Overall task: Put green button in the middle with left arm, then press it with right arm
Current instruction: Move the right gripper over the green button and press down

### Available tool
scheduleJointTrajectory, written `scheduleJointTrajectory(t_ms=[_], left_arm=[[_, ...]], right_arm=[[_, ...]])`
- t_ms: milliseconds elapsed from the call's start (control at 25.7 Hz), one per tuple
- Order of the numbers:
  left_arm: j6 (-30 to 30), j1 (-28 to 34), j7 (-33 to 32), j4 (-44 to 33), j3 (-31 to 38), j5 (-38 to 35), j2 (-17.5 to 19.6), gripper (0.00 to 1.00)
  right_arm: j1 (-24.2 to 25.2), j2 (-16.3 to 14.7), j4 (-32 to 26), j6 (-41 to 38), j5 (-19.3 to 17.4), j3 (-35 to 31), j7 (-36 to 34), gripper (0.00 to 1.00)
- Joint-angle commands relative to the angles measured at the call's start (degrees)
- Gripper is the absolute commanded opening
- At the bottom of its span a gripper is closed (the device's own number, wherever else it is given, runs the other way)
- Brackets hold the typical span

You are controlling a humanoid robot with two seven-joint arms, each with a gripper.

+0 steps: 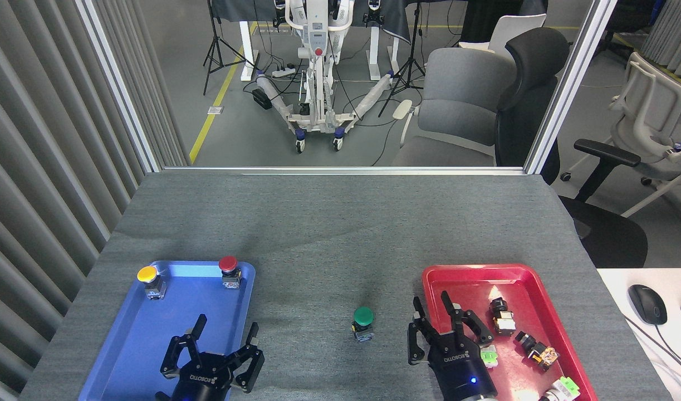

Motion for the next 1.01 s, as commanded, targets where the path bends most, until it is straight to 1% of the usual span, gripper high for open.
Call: scheduleJointTrajectory(t_ms=[0,39,117,156,233,272,350,506,661,778,856,972], left_arm=[[-6.1,1.6,-0.1,-1.8,5.9,0.0,-0.8,0.99],[-8.0,1.7,-0.3,-1.7,6.4,0.0,-0.8,0.99],[-10.0,1.7,-2.2,-1.8,8.2,0.0,-0.9,0.99],[-10.7,1.7,-4.6,-1.9,9.4,0.0,-1.0,0.99],[-12.2,1.8,-8.8,-1.9,12.2,0.1,-1.8,0.99],[-12.9,2.0,-9.7,-1.9,13.5,0.1,-2.1,0.99],[-14.9,2.5,-9.8,-1.7,14.6,0.2,-2.2,0.99],[-17.0,2.7,-9.8,-1.2,14.7,0.3,-2.3,0.99],[-17.1,2.7,-9.8,0.2,14.8,0.7,-2.1,0.99],[-17.1,2.7,-9.8,0.6,14.8,0.8,-2.1,0.99],[-17.2,2.7,-9.8,0.4,14.6,0.8,-2.2,0.99],[-17.2,2.7,-9.8,0.5,14.6,0.8,-2.2,0.99]], right_arm=[[-4.3,1.7,4.4,-2.4,0.2,2.9,0.9,0.24],[-5.7,2.9,6.0,-2.7,0.3,3.2,1.5,0.18],[-7.1,4.5,9.1,-3.1,0.5,3.6,2.8,0.15],[-7.6,5.0,11.3,-2.9,0.9,4.4,2.9,0.13],[-8.1,5.3,14.3,-2.2,3.5,5.7,2.8,0.07],[-8.2,5.3,15.5,-2.2,4.0,5.7,2.7,0.06],[-8.3,5.4,17.5,-2.2,4.4,5.9,2.7,0.06],[-9.1,6.5,18.2,-1.7,4.1,6.0,2.8,0.06],[-10.2,6.8,19.8,-0.5,4.0,6.1,3.0,0.07],[-10.2,6.2,20.2,-0.2,4.1,6.0,2.9,0.08],[-10.2,5.9,21.9,0.0,4.0,6.0,2.7,0.10],[-10.2,5.9,24.3,0.2,4.0,5.9,2.5,0.11]])
